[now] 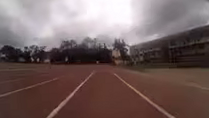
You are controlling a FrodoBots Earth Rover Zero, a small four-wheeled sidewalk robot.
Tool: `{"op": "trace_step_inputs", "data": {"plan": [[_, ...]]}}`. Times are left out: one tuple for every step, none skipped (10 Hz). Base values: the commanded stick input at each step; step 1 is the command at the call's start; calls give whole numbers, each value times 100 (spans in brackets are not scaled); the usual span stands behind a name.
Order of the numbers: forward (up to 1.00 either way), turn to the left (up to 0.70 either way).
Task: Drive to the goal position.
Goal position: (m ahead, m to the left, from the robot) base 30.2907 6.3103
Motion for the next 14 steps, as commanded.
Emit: {"op": "trace_step_inputs", "data": {"plan": [[67,0],[67,0],[67,0],[67,0],[67,0],[67,0],[67,0],[67,0],[67,0],[67,0],[67,0],[67,0],[67,0],[67,0]]}}
